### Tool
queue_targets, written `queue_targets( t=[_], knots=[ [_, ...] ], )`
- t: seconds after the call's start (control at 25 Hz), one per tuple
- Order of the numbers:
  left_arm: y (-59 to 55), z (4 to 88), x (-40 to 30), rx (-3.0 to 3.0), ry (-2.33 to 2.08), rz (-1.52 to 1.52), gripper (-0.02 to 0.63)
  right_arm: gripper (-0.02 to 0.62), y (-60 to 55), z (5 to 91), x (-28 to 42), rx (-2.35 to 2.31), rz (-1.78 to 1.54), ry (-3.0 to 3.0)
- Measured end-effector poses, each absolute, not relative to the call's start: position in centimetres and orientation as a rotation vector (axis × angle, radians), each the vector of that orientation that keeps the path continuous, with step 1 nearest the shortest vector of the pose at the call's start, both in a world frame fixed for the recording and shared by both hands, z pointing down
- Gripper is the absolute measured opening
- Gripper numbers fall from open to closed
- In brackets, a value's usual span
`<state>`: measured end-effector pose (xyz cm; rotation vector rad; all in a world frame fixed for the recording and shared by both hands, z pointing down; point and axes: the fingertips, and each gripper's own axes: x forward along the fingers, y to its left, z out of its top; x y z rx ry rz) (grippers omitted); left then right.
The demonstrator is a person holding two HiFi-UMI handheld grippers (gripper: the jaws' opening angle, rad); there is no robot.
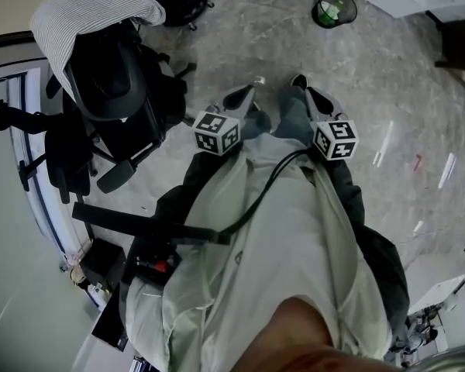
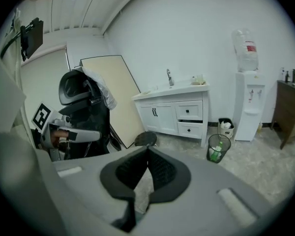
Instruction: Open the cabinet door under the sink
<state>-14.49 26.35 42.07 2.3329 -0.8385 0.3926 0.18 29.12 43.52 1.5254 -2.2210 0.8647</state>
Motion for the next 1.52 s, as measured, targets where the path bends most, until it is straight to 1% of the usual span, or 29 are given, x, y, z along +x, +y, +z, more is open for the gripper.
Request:
queue_targets(
  t=[0.24,0.52,0.92,1.28,1.52],
  knots=[
    [25.8,42.1,-13.6,2.302,-0.863,0.37,0.008,0.002,28.2,42.9,0.4,1.46,0.785,-2.255],
    [23.1,42.0,-12.6,2.287,-0.973,0.384,0.008,0.002,24.2,43.3,2.1,1.403,0.817,-2.315],
    [16.4,40.0,-7.0,2.308,-1.144,0.376,0.008,0.002,14.4,41.3,9.1,1.349,0.799,-2.459],
    [13.1,38.6,-4.8,2.211,-1.244,0.234,0.008,0.002,11.8,42.4,13.7,1.344,0.878,-2.492],
    [10.1,39.0,-2.3,2.266,-1.158,0.295,0.008,0.002,10.5,42.8,15.8,1.423,0.901,-2.457]
  ],
)
